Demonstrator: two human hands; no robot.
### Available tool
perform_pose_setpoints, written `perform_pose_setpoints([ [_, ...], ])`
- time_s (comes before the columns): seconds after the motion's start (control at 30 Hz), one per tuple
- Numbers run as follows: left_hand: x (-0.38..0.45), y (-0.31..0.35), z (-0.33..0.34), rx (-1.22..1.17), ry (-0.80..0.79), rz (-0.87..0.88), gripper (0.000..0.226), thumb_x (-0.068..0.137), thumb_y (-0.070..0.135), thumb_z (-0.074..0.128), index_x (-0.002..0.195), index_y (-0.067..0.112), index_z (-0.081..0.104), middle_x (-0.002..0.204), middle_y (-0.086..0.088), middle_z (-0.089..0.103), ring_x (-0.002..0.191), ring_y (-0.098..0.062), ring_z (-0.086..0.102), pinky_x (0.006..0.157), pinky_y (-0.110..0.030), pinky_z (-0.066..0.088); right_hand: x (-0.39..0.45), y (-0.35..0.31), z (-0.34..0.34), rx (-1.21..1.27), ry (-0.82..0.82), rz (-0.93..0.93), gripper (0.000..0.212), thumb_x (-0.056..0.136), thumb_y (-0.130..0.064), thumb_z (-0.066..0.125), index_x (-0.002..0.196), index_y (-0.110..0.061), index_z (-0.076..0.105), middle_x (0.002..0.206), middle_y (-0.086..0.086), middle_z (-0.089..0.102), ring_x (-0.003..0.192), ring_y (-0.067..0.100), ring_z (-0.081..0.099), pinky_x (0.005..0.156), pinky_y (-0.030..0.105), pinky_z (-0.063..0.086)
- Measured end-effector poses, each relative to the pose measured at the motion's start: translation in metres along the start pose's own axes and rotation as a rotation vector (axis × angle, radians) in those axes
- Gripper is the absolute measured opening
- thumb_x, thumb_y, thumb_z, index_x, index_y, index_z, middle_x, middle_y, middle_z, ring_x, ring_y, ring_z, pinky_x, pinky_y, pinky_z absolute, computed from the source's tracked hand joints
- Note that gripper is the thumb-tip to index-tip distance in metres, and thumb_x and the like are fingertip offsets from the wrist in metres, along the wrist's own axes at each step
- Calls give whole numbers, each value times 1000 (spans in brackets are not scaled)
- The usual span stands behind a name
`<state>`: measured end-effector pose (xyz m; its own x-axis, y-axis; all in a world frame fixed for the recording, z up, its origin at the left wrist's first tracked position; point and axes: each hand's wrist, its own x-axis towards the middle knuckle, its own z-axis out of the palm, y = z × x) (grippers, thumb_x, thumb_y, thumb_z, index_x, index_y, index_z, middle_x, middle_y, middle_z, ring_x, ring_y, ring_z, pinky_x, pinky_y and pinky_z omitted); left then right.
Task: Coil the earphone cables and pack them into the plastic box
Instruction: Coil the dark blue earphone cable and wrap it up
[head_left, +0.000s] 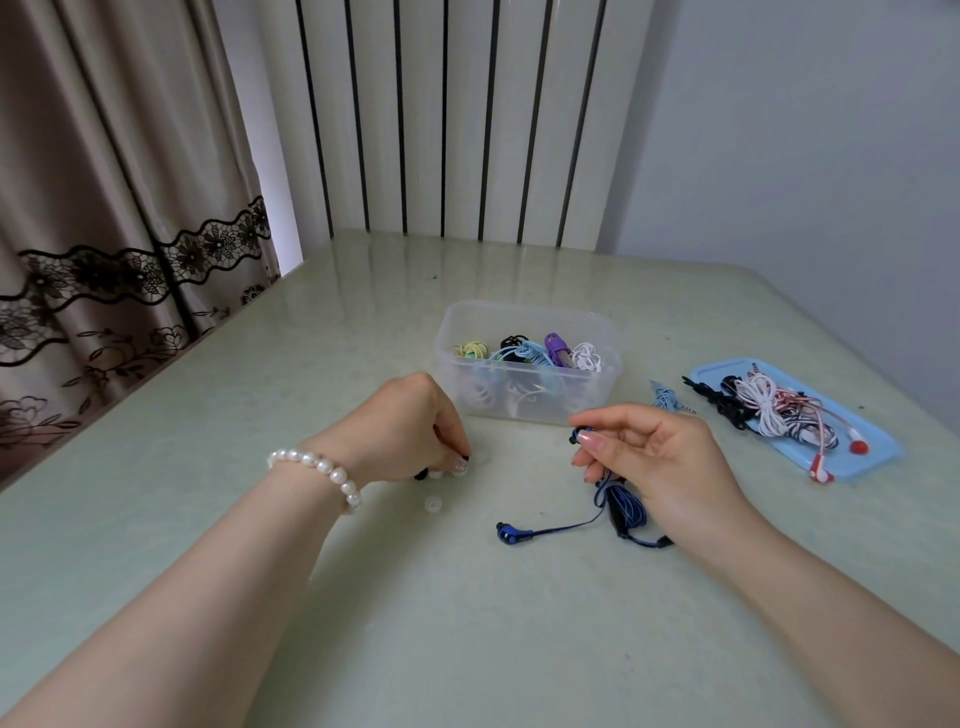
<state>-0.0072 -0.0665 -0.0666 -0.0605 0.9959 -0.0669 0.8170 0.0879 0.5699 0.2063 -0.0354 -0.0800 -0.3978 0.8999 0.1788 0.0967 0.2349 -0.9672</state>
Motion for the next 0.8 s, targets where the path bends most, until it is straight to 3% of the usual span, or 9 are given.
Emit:
perform_pose_setpoints([
  [0.17,0,3,-1,-56,83,-1,11,77,7,71,73,17,72,51,10,64,48,-1,58,50,-13,48,0,-1,0,2,10,2,16,84,4,56,88,-7,67,66,8,66,51,9,58,56,15,48],
  [0.3,-2,12,3,-321,171,35,20,77,6,71,65,21,68,70,-1,70,68,-18,68,68,-32,54,0,-4,-2,21,37,5,15,87,-2,53,89,-7,67,65,5,67,53,8,59,57,14,48],
  [0.4,-10,31,12,-713,81,69,13,78,-8,64,74,4,65,71,-11,67,57,-10,67,61,-26,55,0,-5,-2,72,55,33,16,85,-3,55,85,-12,69,63,2,67,55,7,59,58,15,48],
  [0.5,-16,44,23,-966,44,66,20,73,-17,62,79,2,63,66,-9,67,56,-14,67,58,-21,56,0,-6,-2,154,41,54,14,78,-8,60,82,-15,71,61,1,67,59,8,59,61,16,49],
  [0.63,-16,46,32,-1023,49,31,23,67,-17,66,70,6,66,63,-5,69,60,-15,67,61,-20,56,-2,-10,-4,263,28,55,22,60,-17,65,82,-13,71,65,5,69,61,12,63,63,18,52],
  [0.8,-17,49,35,-1106,47,12,21,70,-15,65,72,5,70,67,-5,70,61,-11,65,60,-17,53,-4,-13,-5,225,36,34,17,63,-16,65,79,-13,70,68,7,72,59,15,65,63,20,54],
])
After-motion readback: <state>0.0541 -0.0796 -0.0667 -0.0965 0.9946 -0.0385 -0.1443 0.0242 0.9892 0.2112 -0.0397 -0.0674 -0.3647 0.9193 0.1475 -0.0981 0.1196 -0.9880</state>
